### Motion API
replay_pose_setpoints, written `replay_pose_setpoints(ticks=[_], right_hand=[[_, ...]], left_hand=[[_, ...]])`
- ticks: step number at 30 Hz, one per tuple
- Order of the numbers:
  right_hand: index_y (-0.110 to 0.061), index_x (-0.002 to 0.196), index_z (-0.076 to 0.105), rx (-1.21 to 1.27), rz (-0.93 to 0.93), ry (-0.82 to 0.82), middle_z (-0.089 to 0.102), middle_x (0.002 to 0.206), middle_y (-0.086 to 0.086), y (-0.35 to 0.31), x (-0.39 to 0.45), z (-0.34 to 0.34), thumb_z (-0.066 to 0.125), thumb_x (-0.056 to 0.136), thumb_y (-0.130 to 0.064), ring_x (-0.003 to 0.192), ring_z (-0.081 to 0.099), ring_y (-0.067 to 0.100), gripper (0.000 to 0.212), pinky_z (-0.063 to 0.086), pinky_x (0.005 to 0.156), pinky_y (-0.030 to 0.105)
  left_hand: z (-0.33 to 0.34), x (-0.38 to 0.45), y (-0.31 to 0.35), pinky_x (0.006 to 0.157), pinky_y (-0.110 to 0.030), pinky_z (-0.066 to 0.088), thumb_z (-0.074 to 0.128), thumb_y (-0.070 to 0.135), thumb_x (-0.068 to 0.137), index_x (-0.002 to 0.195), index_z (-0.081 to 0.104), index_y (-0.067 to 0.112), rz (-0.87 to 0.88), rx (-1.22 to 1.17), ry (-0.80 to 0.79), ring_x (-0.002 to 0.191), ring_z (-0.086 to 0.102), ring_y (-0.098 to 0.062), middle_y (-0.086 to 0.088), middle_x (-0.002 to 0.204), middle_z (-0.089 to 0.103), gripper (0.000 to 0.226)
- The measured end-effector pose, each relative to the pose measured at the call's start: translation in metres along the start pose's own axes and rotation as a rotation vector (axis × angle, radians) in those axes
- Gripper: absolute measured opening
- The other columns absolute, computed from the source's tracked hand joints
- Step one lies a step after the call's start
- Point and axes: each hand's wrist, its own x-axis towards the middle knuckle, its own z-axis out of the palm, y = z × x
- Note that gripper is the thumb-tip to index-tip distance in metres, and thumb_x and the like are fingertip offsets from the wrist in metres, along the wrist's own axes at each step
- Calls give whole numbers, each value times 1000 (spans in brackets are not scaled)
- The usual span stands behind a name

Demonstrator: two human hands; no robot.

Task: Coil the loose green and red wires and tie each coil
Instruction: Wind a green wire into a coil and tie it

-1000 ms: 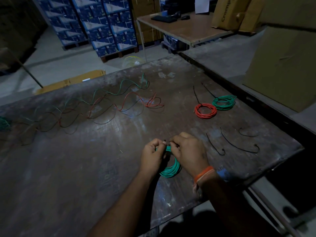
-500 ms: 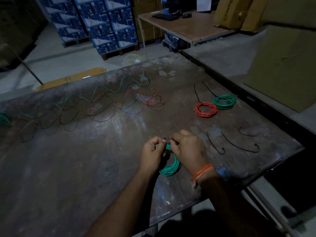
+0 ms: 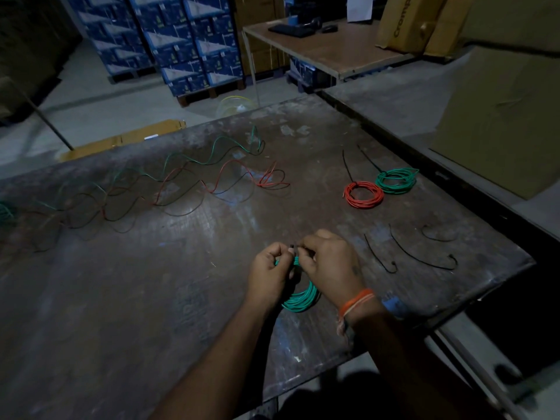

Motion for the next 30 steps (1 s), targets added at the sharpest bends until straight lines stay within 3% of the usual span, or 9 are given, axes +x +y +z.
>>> replay_pose_setpoints(ticks=[8, 10, 16, 21, 30], right_hand=[[-21, 85, 68, 75, 44, 73, 57, 84, 1, 0, -2, 3, 63, 89, -26, 66, 59, 22, 9, 53, 55, 38], [-21, 88, 70, 100, 58, 96, 57, 85, 0, -1, -3, 3, 62, 89, -27, 65, 59, 21, 10, 53, 55, 37], [-20, 86, 70, 111, 38, 119, 56, 84, 0, -2, -2, 6, 46, 87, -40, 72, 58, 21, 31, 53, 57, 38], [-20, 84, 70, 98, 14, 118, 55, 83, 0, -4, -2, 6, 43, 87, -42, 73, 57, 20, 35, 52, 57, 38], [-22, 88, 69, 123, -6, 204, 54, 84, -1, 0, -14, 14, 53, 93, -36, 76, 54, 18, 22, 50, 61, 41]], left_hand=[[-3, 0, 1, 51, -33, 22, 50, 12, 103, 79, 54, 5, 7, 10, -9, 49, 34, -15, -8, 51, 37, 25], [-4, 1, 1, 51, -32, 22, 51, 13, 103, 82, 51, -4, 4, 8, -7, 51, 34, -17, -9, 52, 38, 27], [-6, 1, -1, 53, -33, 24, 51, 14, 103, 86, 45, -12, 7, 3, -14, 50, 35, -16, -9, 52, 39, 31], [-7, 3, -3, 54, -35, 26, 54, 17, 102, 84, 44, -10, 14, -6, -13, 53, 34, -19, -10, 53, 39, 34], [-9, 0, -5, 55, -33, 32, 55, 15, 101, 84, 50, -5, 52, -83, -39, 51, 36, -17, -8, 54, 39, 27]])
